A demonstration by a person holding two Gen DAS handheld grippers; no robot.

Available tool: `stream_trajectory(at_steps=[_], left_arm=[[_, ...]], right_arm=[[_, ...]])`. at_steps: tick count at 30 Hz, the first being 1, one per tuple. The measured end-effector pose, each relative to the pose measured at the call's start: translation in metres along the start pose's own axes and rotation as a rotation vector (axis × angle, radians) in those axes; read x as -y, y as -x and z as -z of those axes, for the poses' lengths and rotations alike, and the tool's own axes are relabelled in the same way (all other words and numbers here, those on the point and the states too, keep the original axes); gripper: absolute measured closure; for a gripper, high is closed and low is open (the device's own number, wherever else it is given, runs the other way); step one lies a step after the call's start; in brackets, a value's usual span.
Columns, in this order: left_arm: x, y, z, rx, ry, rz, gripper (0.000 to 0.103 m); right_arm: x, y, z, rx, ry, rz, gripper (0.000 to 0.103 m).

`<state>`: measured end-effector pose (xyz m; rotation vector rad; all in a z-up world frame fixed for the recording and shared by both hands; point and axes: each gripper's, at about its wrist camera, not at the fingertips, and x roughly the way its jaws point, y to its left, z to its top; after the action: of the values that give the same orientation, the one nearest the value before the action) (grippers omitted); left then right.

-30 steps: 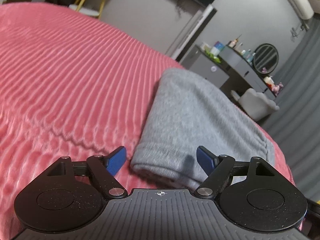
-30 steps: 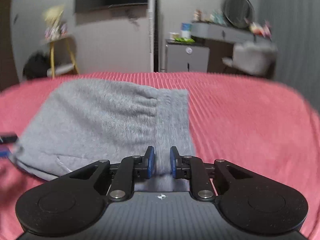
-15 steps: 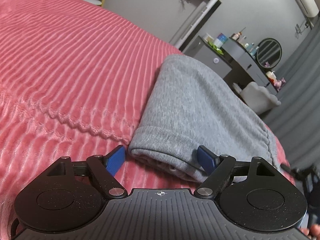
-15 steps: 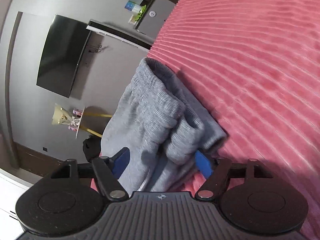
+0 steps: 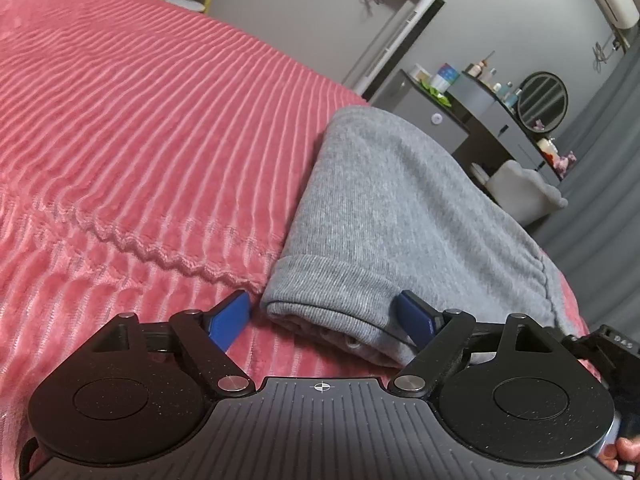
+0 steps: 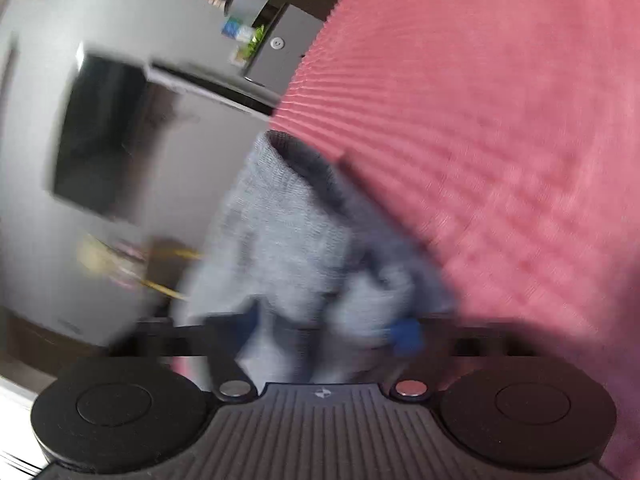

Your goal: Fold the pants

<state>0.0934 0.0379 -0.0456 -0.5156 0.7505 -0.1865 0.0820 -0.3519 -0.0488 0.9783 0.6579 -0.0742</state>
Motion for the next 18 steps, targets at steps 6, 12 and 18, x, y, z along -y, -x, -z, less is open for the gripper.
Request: stream_trajectory(at_steps=[6, 12, 18], left_arm=[[0.001, 0.000, 0.001, 0.001, -0.015, -0.008, 0.015], [0.001, -0.001, 0.003, 0.002, -0.025, -0.021, 0.014], [0.005, 0.006, 0.007, 0.014, -0.052, -0.048, 0.013]], right_arm=[[-0.019, 0.009, 0.009, 0.040, 0.287, 0.074, 0.059], [-0.033, 0.013, 0.024, 0.052, 0.466, 0.136, 0.048], [-0.029, 0.033, 0.028, 0.080, 0.456, 0.204, 0.020]])
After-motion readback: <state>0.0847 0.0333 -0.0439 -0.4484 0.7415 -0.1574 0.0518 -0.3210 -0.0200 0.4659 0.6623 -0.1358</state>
